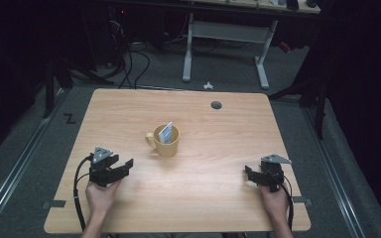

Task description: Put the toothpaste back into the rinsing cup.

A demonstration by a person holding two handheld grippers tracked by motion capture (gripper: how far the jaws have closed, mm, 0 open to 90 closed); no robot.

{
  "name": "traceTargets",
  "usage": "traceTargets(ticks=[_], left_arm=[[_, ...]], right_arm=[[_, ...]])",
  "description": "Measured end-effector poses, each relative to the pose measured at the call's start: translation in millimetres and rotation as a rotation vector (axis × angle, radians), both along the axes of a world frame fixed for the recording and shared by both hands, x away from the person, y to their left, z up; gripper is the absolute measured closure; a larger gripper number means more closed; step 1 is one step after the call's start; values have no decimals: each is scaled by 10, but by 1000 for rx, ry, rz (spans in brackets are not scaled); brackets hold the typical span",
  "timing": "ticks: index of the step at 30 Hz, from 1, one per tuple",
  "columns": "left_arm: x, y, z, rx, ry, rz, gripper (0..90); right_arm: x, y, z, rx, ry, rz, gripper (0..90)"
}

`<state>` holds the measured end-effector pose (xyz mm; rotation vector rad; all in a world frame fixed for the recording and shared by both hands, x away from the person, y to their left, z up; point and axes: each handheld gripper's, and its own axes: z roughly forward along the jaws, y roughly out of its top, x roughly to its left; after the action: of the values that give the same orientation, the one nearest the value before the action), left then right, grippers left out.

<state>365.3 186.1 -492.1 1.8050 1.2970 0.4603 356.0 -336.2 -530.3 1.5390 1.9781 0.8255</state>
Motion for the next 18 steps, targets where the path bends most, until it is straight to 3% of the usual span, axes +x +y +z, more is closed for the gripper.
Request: traceTargets(ticks=[18], left_arm=[[34,26,-196,17,42,39,384]], right_arm=[[0,0,0,0,0,0,285]])
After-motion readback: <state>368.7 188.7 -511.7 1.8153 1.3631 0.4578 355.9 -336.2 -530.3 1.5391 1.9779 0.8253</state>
